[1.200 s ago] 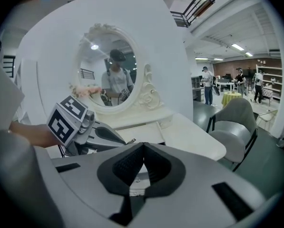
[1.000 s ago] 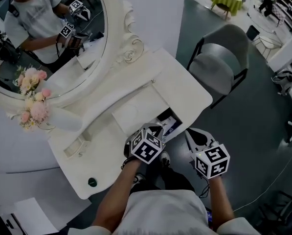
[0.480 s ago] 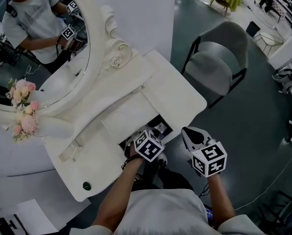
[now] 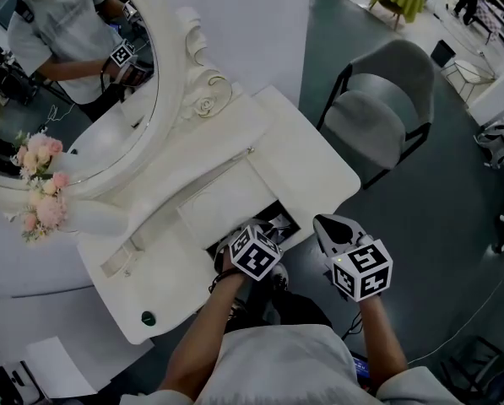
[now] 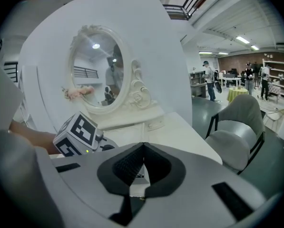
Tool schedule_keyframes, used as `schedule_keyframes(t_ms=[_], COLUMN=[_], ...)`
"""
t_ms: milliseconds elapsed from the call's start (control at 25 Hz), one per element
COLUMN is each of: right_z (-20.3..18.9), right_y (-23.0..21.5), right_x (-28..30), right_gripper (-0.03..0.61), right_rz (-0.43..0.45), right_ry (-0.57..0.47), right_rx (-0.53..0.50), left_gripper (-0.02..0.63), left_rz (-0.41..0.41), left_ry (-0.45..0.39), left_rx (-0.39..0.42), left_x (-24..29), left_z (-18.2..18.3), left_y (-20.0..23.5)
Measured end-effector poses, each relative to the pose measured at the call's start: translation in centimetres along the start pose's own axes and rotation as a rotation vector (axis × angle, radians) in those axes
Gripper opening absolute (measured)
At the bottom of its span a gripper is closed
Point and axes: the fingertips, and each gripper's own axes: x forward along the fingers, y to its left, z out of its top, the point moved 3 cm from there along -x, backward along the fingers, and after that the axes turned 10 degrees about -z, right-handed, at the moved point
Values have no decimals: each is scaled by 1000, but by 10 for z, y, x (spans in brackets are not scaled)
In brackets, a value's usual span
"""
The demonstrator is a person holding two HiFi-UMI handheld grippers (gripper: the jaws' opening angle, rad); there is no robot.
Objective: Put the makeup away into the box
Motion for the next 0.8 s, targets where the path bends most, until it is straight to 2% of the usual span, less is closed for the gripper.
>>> schedule_keyframes(t_ms=[200,400,600,800], right_z=[9,17,24,23], right_y=[27,78,147,220], right_x=[12,28,43,54], right_gripper=[-6,-6,-5,-6], right_rz=[50,139,246,340], right_ry=[9,13,16,37], right_rx=[-45,-110,-190,-264], left_gripper=[44,44,44,44], left_rz=[67,178,317,410], left_ry=[-94,-214,-295,-331], left_rx=[-62,-148,-273,-379], left_x=[-46,-106,-175,-230], left_z=[-11,-43,-108,-184], left_y=[14,29,42,42])
